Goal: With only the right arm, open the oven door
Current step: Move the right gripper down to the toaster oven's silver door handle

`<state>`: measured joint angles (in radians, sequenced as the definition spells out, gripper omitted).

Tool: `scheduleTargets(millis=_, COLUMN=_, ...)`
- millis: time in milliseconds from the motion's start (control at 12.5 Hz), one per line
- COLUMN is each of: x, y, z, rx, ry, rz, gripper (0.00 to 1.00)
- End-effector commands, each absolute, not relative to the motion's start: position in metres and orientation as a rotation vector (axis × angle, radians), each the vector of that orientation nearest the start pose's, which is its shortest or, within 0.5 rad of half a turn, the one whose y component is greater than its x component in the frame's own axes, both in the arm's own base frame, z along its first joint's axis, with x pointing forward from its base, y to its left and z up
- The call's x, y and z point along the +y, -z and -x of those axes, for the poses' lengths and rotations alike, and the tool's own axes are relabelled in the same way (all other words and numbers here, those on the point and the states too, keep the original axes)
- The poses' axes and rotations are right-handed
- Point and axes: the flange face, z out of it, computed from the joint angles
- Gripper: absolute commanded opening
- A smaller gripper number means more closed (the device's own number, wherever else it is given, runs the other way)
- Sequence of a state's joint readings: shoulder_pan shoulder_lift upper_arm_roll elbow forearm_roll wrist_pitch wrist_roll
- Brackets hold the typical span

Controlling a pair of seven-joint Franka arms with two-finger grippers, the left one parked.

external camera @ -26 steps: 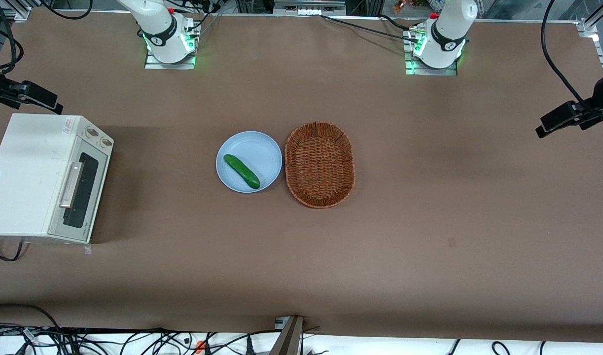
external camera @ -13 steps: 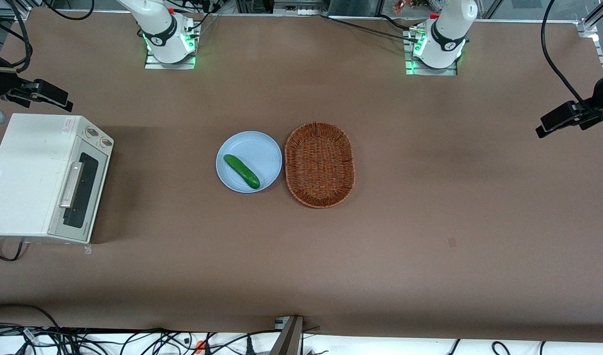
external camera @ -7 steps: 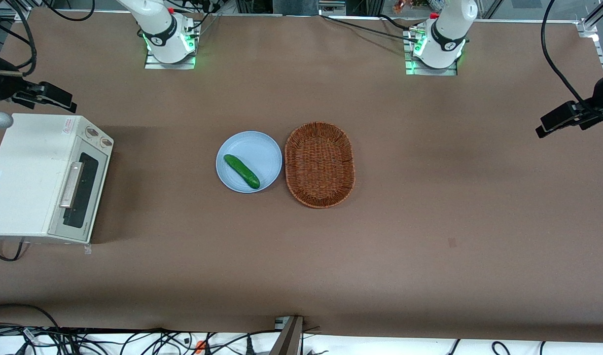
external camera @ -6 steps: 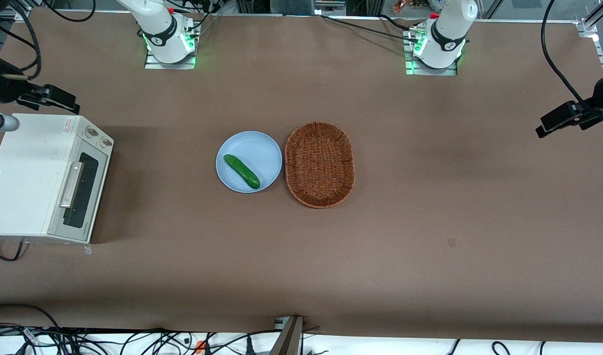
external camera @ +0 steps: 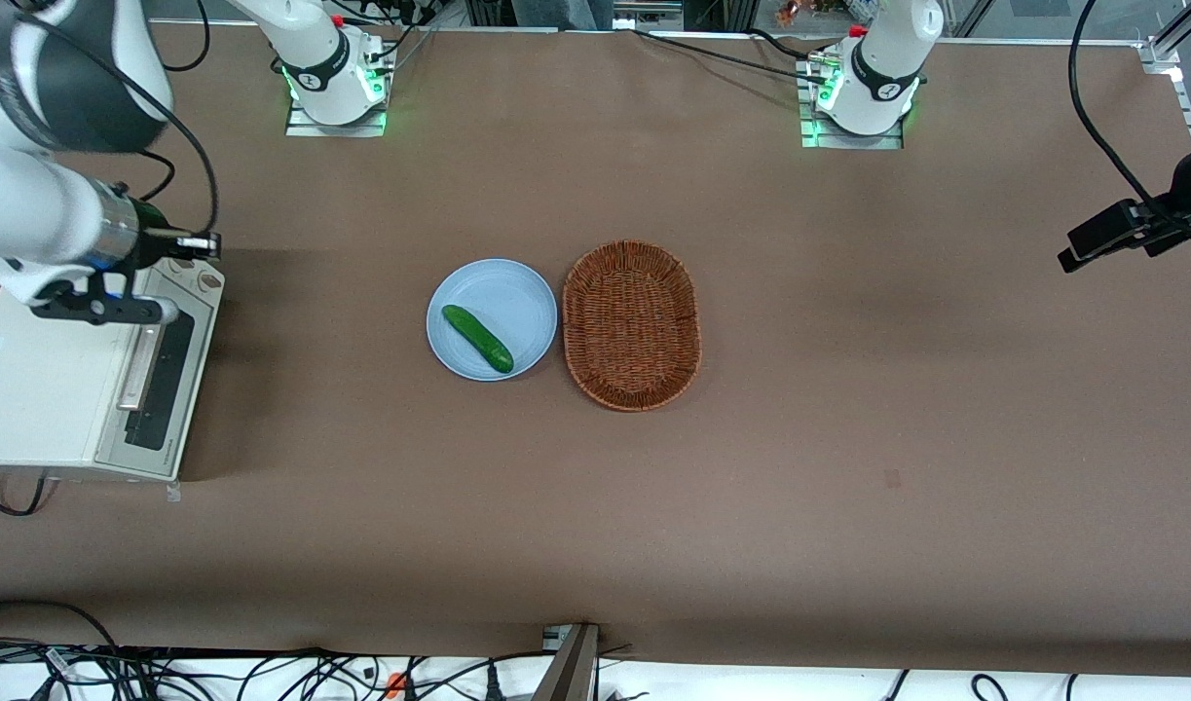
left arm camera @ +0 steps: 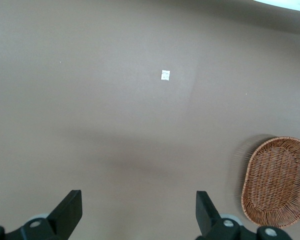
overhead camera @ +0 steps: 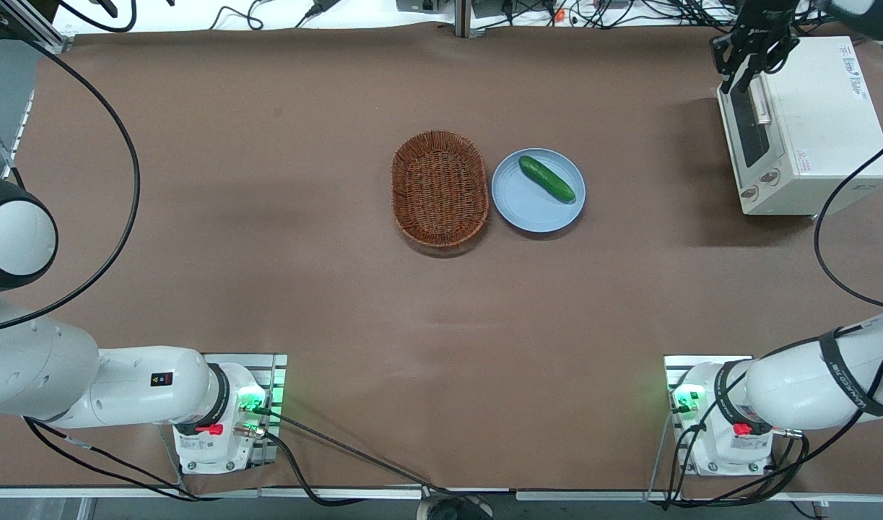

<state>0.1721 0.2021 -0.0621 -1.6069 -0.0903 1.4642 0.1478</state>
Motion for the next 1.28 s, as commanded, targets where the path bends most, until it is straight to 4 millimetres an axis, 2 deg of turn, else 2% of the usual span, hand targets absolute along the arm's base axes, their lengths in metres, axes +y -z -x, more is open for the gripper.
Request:
scheduleTargets(millis=0, x=0.055, y=-0.454, z=-0.596, rx=0.027, ry=-0.579, rz=3.356, gripper=0.08)
scheduleTargets(millis=159, x=0.049, y=-0.428, z=-0.607, rx=-0.013, ry=-0.612, rz=3.446, gripper=0.0)
scheduleTargets(millis=399, x=0.038, y=-0.39, z=-0.621, rx=-0.133, ry=-0.689, rz=3.561, gripper=0.0)
scheduleTargets(millis=638, x=0.028, y=-0.374, z=-0.629, rx=-0.266, ry=-0.744, rz=3.622, gripper=0.0)
scheduleTargets(millis=877, x=0.009, y=-0.373, z=-0.639, rx=-0.406, ry=-0.722, rz=3.63, gripper=0.0)
scheduleTargets(millis=1036, x=-0.007, y=-0.363, z=-0.647, rx=-0.446, ry=-0.702, rz=3.654, gripper=0.0)
scheduleTargets(millis=1196, x=-0.01, y=-0.359, z=-0.653, rx=-0.453, ry=-0.689, rz=3.658, gripper=0.0)
